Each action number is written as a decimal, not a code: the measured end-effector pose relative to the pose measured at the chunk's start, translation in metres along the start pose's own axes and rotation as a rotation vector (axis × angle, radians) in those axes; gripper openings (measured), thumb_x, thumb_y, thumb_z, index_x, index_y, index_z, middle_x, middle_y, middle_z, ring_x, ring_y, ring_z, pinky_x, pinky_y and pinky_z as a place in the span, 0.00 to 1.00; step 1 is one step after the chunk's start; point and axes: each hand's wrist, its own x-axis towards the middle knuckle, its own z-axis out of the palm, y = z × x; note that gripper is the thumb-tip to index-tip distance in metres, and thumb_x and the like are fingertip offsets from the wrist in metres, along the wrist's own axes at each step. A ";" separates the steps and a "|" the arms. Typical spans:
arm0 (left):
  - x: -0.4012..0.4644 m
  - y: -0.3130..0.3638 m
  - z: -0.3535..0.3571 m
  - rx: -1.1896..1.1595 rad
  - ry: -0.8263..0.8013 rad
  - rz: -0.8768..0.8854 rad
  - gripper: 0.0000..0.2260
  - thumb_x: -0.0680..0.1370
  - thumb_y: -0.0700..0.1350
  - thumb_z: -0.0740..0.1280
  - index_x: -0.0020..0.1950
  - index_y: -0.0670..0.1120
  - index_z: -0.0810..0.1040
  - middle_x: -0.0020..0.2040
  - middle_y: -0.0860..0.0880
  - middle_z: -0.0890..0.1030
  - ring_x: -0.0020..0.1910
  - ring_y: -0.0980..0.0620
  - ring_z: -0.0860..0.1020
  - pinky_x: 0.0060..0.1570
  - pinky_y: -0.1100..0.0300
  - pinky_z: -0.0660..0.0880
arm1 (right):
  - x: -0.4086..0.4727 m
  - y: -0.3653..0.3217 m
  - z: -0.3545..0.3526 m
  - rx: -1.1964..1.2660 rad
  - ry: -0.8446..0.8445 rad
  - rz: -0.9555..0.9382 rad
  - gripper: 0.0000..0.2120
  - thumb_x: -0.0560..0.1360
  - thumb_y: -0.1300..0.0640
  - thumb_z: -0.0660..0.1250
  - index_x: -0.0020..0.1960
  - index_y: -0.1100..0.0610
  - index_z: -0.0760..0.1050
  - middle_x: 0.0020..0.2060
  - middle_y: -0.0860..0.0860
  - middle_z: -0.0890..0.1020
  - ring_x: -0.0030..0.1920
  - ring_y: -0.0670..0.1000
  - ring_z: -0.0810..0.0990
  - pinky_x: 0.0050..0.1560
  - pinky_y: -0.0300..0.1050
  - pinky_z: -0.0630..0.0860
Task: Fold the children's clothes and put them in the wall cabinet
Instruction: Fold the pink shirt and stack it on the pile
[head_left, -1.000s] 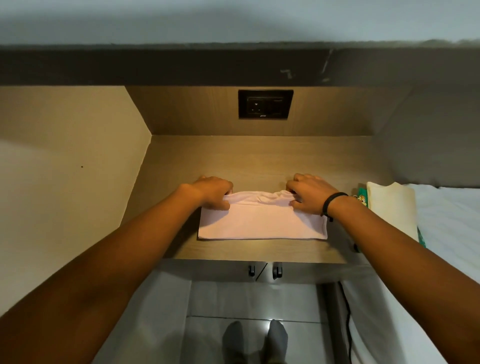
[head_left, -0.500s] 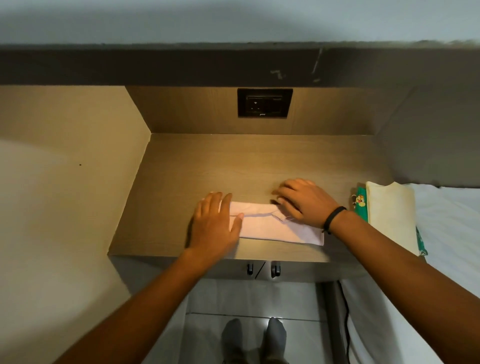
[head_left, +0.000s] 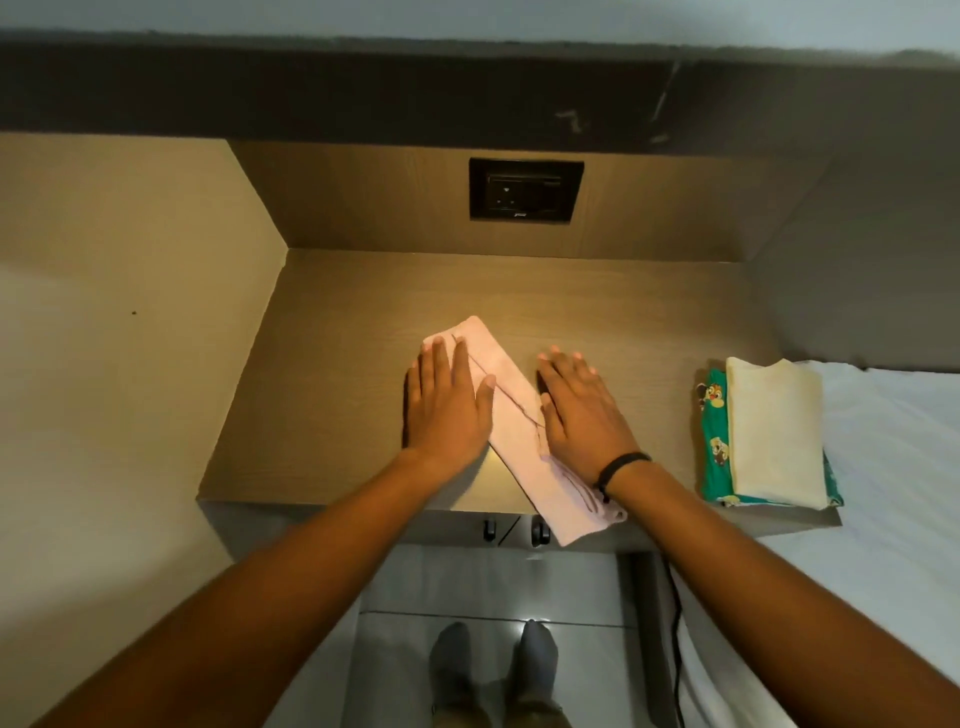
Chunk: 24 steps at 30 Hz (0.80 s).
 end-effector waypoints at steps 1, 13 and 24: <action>-0.011 0.005 0.005 -0.050 -0.019 -0.090 0.33 0.87 0.62 0.44 0.87 0.45 0.45 0.87 0.41 0.46 0.86 0.42 0.44 0.83 0.42 0.41 | 0.012 0.006 -0.005 -0.027 -0.036 -0.120 0.26 0.87 0.50 0.50 0.84 0.52 0.53 0.83 0.52 0.55 0.83 0.56 0.49 0.82 0.57 0.47; 0.048 -0.019 -0.004 0.105 -0.091 0.125 0.30 0.87 0.61 0.44 0.87 0.51 0.44 0.87 0.47 0.47 0.86 0.45 0.44 0.82 0.45 0.40 | 0.036 -0.021 0.035 -0.005 0.033 0.201 0.27 0.86 0.46 0.44 0.84 0.50 0.50 0.83 0.50 0.54 0.83 0.58 0.45 0.81 0.57 0.41; 0.015 -0.019 0.013 0.097 -0.017 0.180 0.29 0.87 0.59 0.46 0.87 0.50 0.51 0.87 0.45 0.54 0.86 0.45 0.49 0.84 0.42 0.46 | 0.040 0.008 0.030 -0.124 -0.022 -0.038 0.31 0.85 0.38 0.45 0.84 0.50 0.49 0.84 0.50 0.52 0.83 0.54 0.47 0.82 0.58 0.46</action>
